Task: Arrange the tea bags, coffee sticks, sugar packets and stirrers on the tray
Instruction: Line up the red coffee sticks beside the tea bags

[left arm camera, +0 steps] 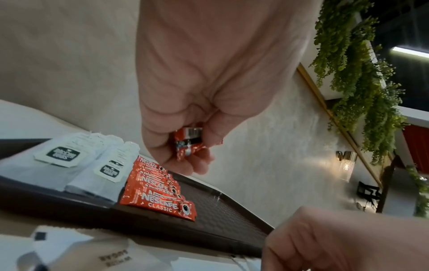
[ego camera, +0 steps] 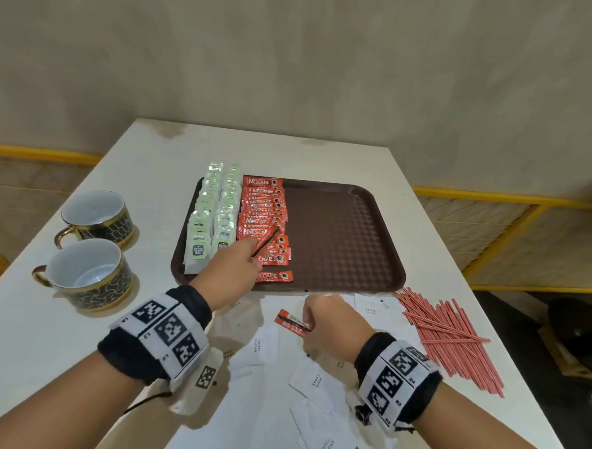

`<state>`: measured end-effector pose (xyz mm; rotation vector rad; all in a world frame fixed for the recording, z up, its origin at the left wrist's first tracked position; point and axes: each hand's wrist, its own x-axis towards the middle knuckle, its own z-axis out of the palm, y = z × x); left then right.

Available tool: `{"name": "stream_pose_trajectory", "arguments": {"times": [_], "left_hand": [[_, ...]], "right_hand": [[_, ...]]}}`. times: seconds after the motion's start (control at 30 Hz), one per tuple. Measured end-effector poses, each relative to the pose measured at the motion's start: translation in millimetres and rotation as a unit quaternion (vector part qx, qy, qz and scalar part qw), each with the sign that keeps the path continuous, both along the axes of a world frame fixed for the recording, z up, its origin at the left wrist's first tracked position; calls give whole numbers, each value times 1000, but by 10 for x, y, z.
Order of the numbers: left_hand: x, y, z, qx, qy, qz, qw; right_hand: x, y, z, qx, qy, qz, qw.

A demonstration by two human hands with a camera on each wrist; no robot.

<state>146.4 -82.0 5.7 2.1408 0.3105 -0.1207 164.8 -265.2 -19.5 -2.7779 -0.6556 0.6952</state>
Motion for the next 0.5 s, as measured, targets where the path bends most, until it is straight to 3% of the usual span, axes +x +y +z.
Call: {"name": "stream_pose_trajectory", "arguments": {"times": [0.33, 0.5], "left_hand": [[54, -9, 65, -71, -9, 31, 997], [32, -24, 79, -133, -14, 37, 990]], "right_hand": [[61, -36, -24, 74, -41, -4, 996], [186, -32, 191, 241, -14, -91, 966]]}}
